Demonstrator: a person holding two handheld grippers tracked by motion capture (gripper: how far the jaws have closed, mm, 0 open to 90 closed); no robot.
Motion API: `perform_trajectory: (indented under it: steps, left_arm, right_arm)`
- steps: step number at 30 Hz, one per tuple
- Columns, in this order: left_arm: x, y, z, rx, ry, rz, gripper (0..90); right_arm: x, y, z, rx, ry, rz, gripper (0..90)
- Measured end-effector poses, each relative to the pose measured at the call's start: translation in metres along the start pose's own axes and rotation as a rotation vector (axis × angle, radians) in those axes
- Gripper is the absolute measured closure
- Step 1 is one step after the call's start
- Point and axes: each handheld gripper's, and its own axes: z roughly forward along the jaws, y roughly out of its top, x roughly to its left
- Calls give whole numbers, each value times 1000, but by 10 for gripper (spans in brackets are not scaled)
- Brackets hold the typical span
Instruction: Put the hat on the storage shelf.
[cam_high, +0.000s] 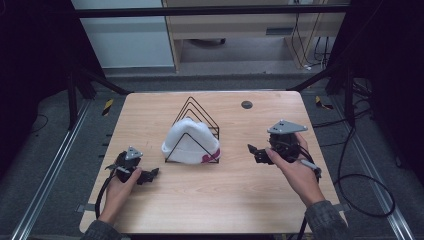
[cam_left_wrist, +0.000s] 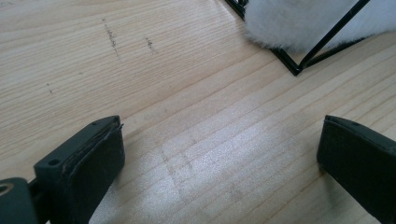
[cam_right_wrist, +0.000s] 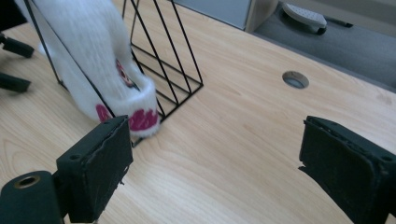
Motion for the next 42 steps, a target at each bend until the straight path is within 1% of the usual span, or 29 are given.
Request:
perform_trajectory:
  steps: [4,8,9,12,15,18,20,24,25,29,32,36,37,38,40,42]
  left_arm:
    - [1,0,0,2,-7,4,0]
    - [1,0,0,2,-7,4,0]
    - [1,0,0,3,-7,4,0]
    - [1,0,0,3,-7,4,0]
    - [1,0,0,2,-7,4,0]
    - [1,0,0,2,-7,4,0]
    - [1,0,0,2,-7,4,0]
    - [1,0,0,3,-7,4,0]
    - [1,0,0,2,-7,4,0]
    - [1,0,0,2,-7,4,0]
    - [1,0,0,2,-7,4,0]
    - [1,0,0,2,-7,4,0]
    - [1,0,0,2,-7,4,0]
    - [1,0,0,3,-7,4,0]
    - [0,1,1,2,-2,-3,0]
    - [-1,1,1,1,6,-9,0]
  right_arm:
    - [-4,-18,1,20,-11,13,101]
    - [-6,-41,6,36,-20,40,103]
    - [-6,-49,9,48,-22,48,104]
    - [-7,-64,14,72,-20,59,105]
    - [-11,-75,17,84,-29,68,109]
    - [-15,-86,21,107,-36,99,111]
    - [-17,-93,24,123,-41,98,112]
    - [-20,-107,31,147,-45,110,112]
    - [-20,-110,33,150,-47,122,112]
    - [-21,-120,42,162,-69,140,114]
    - [-21,-126,49,168,-98,154,116]
    - [-20,-128,57,188,-129,148,103]
    - [-19,-130,59,176,-131,158,99]
    - [-19,-130,60,176,-127,170,88]
    - [-19,-129,62,182,-139,186,73]
    - [-18,-128,63,187,-152,189,60]
